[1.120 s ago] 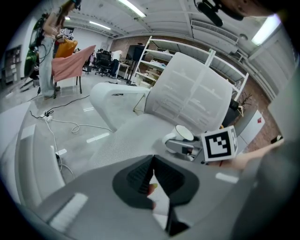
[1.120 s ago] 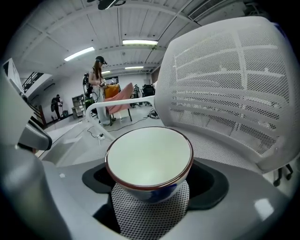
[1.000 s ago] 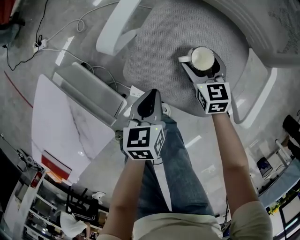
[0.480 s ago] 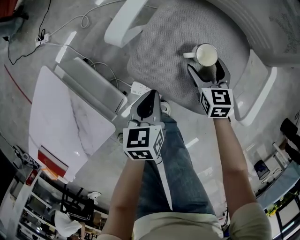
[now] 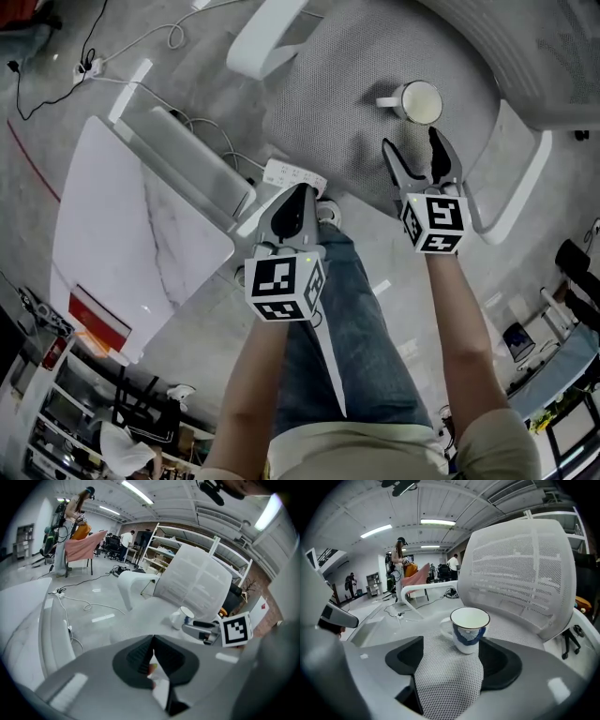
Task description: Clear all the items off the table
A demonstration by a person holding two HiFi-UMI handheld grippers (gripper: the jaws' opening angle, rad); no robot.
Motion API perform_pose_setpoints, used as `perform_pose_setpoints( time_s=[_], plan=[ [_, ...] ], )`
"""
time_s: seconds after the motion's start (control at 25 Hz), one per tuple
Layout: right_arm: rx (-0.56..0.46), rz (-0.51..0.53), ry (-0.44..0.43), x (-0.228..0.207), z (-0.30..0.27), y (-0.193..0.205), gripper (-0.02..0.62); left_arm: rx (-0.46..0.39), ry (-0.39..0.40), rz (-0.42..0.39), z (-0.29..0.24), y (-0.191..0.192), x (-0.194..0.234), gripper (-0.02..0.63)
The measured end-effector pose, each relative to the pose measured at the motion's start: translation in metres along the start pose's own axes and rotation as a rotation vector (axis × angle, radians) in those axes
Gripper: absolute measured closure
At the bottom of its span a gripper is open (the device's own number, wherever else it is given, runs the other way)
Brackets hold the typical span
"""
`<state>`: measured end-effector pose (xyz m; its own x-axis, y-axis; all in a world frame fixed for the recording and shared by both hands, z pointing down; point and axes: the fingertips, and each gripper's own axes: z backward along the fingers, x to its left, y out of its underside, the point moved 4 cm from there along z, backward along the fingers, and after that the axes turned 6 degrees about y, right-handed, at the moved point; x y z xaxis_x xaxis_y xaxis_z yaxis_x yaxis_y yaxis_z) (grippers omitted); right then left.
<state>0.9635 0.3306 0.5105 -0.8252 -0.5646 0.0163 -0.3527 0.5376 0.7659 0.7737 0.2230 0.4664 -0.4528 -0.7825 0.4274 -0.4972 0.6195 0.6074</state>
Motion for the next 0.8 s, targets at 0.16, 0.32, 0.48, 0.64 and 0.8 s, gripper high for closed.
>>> perform_pose_setpoints(
  time_s=[0.16, 0.32, 0.48, 0.64, 0.8],
  plan=[
    [-0.022, -0.016, -0.006, 0.019, 0.016, -0.010, 0.277, -0.012, -0.005, 0.008, 0.016, 0.000, 0.010, 0.596],
    [-0.047, -0.026, -0.024, 0.044, 0.031, -0.018, 0.327, -0.024, -0.013, 0.015, 0.031, 0.001, 0.021, 0.597],
    [-0.069, -0.031, -0.058, 0.072, 0.042, -0.026, 0.379, -0.045, -0.025, 0.022, 0.048, 0.001, 0.034, 0.596],
    [-0.085, -0.020, -0.087, 0.103, 0.051, -0.033, 0.494, -0.064, -0.039, 0.030, 0.067, 0.002, 0.048, 0.595],
    [-0.089, -0.003, -0.116, 0.131, 0.058, -0.037, 0.548, -0.079, -0.056, 0.040, 0.087, 0.004, 0.060, 0.597]
  ],
)
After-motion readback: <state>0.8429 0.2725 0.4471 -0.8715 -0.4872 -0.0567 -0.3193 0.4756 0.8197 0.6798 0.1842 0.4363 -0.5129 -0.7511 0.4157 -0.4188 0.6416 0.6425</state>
